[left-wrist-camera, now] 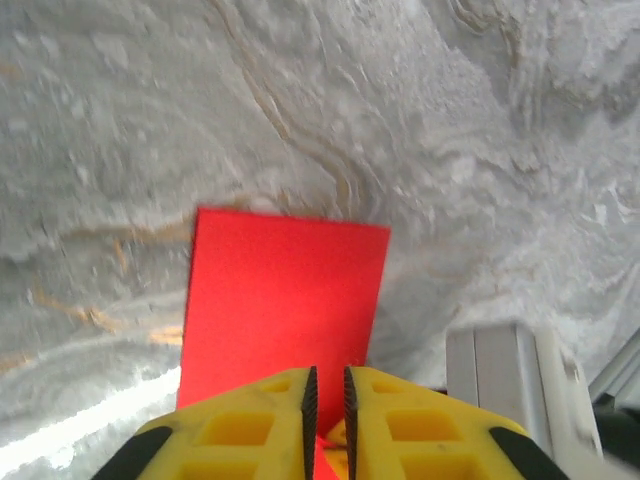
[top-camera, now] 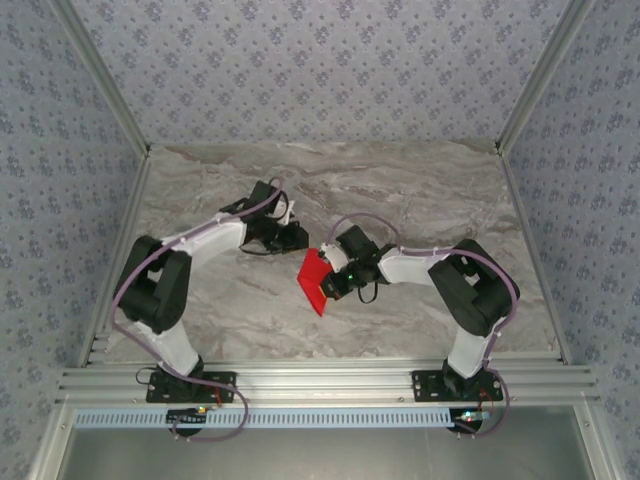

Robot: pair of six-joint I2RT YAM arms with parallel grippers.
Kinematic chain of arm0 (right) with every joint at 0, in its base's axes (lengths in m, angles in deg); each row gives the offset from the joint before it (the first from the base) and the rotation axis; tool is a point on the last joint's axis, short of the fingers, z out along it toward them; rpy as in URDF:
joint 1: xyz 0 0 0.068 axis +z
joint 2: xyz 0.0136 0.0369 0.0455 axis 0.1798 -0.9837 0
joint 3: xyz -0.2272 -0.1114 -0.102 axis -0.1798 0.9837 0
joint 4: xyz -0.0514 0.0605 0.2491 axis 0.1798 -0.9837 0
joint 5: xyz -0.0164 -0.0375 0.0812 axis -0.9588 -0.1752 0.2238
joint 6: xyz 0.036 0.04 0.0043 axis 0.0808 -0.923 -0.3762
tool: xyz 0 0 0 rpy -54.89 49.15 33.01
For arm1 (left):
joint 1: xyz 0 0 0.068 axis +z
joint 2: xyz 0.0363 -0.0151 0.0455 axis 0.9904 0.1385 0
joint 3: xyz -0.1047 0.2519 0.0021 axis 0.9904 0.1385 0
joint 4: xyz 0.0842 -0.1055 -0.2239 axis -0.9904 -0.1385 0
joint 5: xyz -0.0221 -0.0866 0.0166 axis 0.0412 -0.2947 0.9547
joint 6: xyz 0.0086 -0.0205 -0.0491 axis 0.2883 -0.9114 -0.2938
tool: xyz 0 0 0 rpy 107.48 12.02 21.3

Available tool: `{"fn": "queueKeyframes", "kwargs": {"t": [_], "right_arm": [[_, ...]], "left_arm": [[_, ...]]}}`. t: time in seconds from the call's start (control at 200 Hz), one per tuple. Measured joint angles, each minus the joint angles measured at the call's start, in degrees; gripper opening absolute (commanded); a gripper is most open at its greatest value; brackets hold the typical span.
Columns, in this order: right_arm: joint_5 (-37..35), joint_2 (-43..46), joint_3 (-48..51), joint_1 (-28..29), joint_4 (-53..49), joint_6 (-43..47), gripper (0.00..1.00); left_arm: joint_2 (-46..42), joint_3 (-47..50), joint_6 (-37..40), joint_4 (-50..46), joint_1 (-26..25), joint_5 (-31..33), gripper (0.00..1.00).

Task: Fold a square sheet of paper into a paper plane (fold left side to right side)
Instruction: Third fold the triangle at the center of the table.

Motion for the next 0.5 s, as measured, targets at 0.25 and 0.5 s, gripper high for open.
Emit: {"fn": "queueKeyframes", "kwargs": {"t": [0.25,0.5], "right_arm": [[0.0,0.0,0.0,0.0,0.0,0.0,0.00],[-0.1,0.0,0.0,0.0,0.0,0.0,0.00]], "left_arm": [[-3.2,12.5,-5.0,7.1,-5.6,-2.8,0.14],[-3.2,15.9,-8.5,12.1,-8.3,-2.9,0.14]]}}
